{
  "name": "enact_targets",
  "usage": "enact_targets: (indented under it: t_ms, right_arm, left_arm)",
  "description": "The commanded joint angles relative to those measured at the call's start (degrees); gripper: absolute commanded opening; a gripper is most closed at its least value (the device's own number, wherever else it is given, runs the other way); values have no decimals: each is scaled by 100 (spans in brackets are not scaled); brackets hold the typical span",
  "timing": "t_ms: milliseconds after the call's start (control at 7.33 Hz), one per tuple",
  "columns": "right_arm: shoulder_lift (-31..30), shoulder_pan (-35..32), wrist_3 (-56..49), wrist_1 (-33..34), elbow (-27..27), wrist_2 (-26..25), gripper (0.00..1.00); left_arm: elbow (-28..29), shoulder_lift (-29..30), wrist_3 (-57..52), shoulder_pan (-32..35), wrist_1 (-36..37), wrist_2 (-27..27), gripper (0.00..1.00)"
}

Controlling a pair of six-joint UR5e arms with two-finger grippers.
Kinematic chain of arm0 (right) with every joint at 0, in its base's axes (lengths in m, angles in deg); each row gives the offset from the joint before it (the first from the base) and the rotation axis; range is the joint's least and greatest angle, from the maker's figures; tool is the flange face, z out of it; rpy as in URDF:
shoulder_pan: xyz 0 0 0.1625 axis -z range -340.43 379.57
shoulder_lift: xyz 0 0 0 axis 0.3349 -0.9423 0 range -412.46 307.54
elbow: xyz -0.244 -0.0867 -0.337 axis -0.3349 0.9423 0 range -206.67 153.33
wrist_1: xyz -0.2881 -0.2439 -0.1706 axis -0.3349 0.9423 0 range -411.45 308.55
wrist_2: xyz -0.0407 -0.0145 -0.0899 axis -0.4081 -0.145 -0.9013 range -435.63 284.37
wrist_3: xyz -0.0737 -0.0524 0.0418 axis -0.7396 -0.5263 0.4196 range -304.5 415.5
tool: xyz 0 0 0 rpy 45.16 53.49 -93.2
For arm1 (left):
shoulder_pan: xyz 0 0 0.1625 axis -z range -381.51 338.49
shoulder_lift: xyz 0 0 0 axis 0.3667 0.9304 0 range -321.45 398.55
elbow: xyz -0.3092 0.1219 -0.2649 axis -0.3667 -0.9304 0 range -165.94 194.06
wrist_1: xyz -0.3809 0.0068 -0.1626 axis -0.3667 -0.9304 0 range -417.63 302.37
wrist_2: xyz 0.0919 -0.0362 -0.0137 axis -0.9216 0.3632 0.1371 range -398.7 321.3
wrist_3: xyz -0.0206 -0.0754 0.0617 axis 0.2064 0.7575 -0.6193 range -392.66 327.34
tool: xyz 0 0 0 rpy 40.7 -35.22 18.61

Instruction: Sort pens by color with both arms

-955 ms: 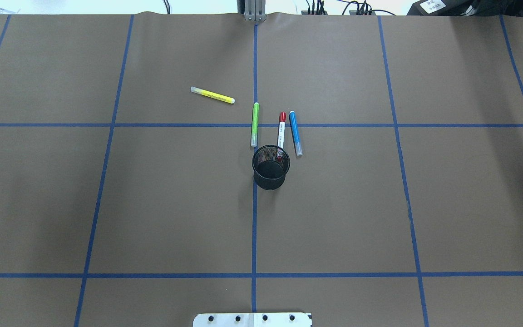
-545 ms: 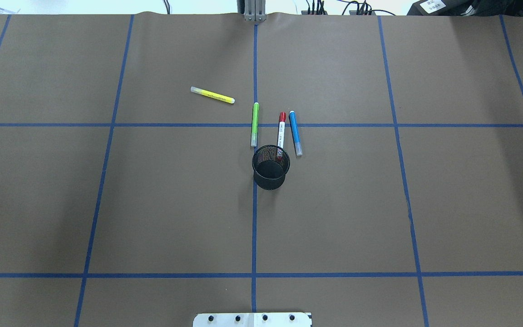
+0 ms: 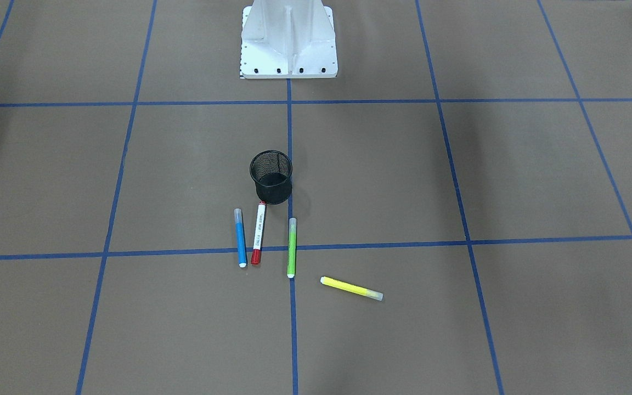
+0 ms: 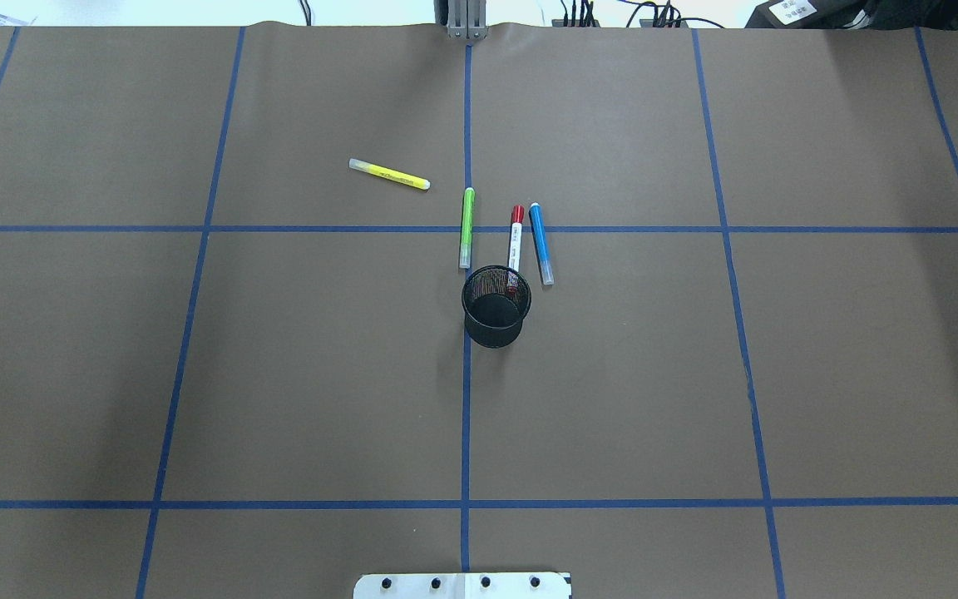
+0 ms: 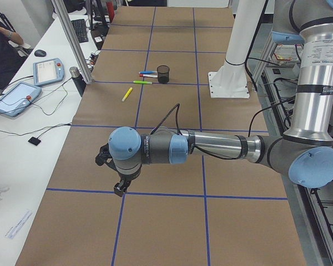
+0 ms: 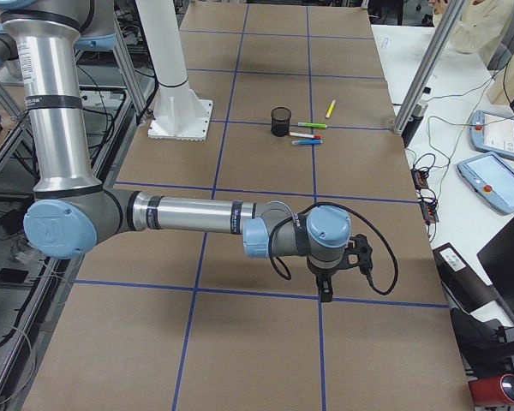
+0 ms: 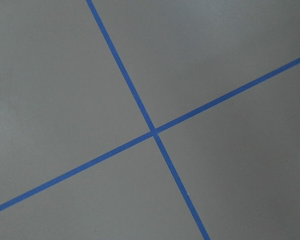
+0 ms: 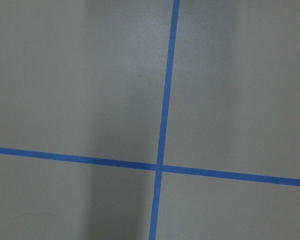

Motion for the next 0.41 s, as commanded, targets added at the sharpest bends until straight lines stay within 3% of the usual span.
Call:
enact_targets:
  t_ms: [0, 273]
  right_arm:
    - [-9, 4, 9, 12, -3, 3, 99]
    - [-9, 4, 61, 21, 14, 12, 99]
  left_arm:
    - [-20, -33, -12, 34, -2, -1, 100]
    - [-20, -33, -12, 34, -2, -1, 100]
